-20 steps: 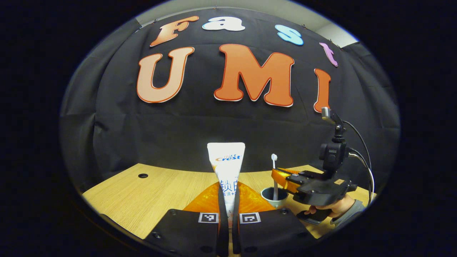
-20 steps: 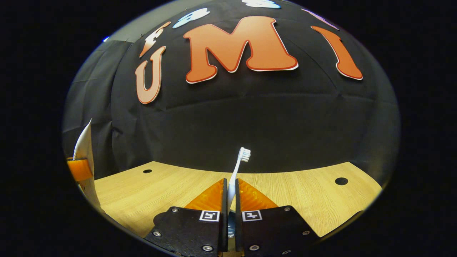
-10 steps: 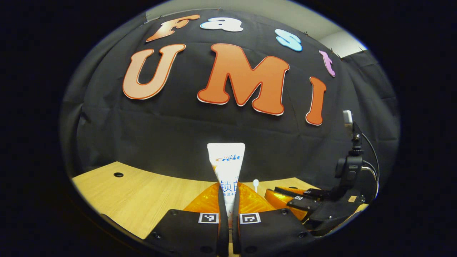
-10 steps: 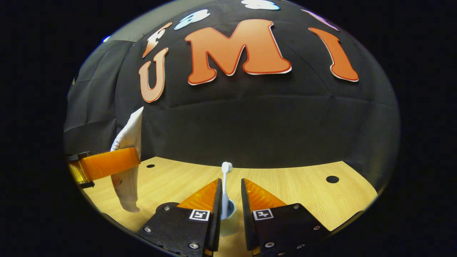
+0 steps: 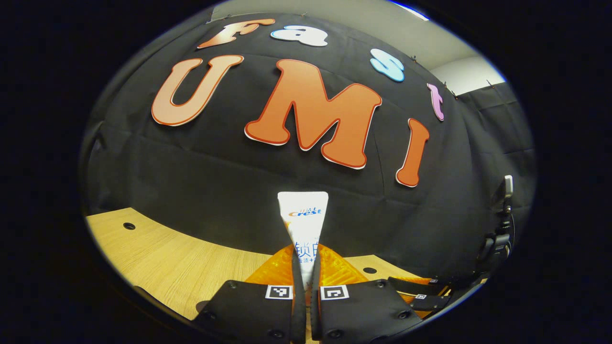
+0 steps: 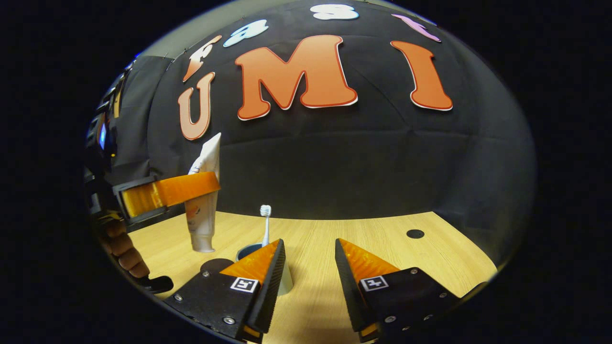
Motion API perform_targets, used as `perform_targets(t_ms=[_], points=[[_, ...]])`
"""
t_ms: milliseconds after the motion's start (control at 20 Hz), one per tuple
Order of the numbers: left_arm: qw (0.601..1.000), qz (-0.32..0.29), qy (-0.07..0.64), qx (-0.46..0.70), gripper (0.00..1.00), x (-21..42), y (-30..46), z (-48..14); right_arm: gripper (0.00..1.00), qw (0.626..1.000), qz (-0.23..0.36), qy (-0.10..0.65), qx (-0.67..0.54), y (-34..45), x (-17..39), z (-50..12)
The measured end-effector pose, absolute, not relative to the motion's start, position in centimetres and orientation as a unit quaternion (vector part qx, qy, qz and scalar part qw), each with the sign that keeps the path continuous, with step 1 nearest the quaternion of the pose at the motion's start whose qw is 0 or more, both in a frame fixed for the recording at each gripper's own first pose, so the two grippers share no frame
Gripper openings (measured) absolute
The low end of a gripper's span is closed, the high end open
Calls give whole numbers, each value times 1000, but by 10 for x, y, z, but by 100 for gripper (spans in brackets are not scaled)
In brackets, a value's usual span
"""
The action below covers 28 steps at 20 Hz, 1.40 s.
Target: Put the toothbrush and toothpaste on the desktop into the cup, then pick up the cup and place it on the coaster on the desktop.
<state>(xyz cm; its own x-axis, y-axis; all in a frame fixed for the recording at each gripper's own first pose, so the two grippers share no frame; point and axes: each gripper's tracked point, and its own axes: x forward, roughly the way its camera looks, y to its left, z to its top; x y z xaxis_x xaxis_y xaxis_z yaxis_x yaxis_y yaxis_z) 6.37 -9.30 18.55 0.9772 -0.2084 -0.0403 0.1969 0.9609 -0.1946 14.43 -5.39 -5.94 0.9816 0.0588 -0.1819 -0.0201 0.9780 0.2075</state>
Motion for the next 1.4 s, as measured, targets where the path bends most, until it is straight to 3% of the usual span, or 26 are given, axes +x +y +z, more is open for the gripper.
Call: perform_targets(t_ms=[300,1100,1400], points=[[989,-108,37,-93,7,85,-107,164,71,992,24,82,97,-62,121,-55],[987,-99,103,-75,8,100,-114,96,72,992,20,85,94,-70,96,-62],[983,-112,137,-45,22,85,-113,83,72,992,29,90,88,-55,92,-60]])
